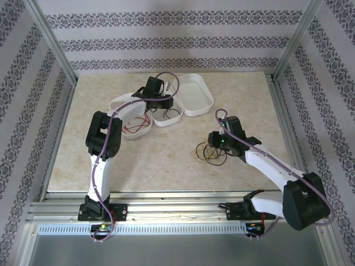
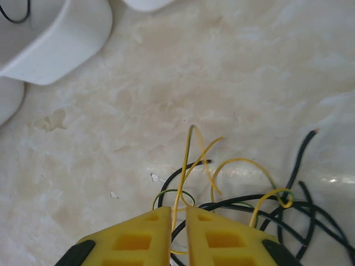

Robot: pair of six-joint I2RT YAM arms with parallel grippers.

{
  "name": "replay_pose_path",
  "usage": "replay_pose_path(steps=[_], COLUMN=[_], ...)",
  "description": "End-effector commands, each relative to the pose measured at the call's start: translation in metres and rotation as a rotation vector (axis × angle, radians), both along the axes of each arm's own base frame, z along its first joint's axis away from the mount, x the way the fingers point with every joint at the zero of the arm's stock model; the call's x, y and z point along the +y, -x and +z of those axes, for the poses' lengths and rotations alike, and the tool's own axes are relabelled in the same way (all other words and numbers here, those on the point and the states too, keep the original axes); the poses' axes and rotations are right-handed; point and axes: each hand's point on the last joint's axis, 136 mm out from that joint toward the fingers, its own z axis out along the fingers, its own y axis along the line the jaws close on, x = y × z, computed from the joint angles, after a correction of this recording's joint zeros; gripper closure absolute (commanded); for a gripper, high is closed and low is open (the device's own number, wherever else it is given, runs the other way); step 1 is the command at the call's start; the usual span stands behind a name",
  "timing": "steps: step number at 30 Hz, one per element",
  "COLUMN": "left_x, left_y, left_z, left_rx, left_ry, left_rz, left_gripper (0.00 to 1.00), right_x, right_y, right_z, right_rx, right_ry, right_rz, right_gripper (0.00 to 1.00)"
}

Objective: Untangle the cables

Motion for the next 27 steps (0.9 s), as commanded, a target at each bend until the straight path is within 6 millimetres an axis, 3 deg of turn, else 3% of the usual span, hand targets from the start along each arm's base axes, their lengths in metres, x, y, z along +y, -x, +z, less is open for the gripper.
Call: replay_pose_path(steps=[1,4,6,9,12,15,20,27], left_x=[-0.016,-0.025,-0.032,-0.043,-0.058,-0.073,-0.098,-0.135], left_y=[0.008,0.020,0.031,0.047,0.067,0.089,0.122,0.168], left_z=[0.063,0.080,0.087,0.092,0.093,0.090,0.081,0.031], left_rx=[-0.108,-0.146,-0.169,-0.191,-0.216,-0.249,-0.309,-0.212], left_ry=[0.115,0.130,0.127,0.121,0.114,0.089,0.124,0.155], left_rz=[-0.032,-0.050,-0.062,-0.088,-0.129,-0.174,-0.226,-0.313], left_gripper=[0.75,0.61,0.45,0.33,0.19,0.01,0.01,0.00], right_x=[-0.017,-0.042,-0.056,-0.073,-0.082,-0.086,-0.081,-0.067], right_y=[-0.001,0.005,0.010,0.022,0.038,0.055,0.072,0.068], right_z=[0.020,0.022,0.020,0.015,0.006,-0.005,-0.023,-0.035], right_rx=[-0.029,0.002,0.018,0.060,0.120,0.180,0.246,0.267], right_ry=[0.018,0.040,0.025,-0.002,0.012,0.025,-0.025,-0.053], right_rz=[-0.052,-0.136,-0.185,-0.254,-0.293,-0.310,-0.326,-0.296], right_gripper=[0.80,0.78,0.75,0.73,0.70,0.61,0.54,0.54])
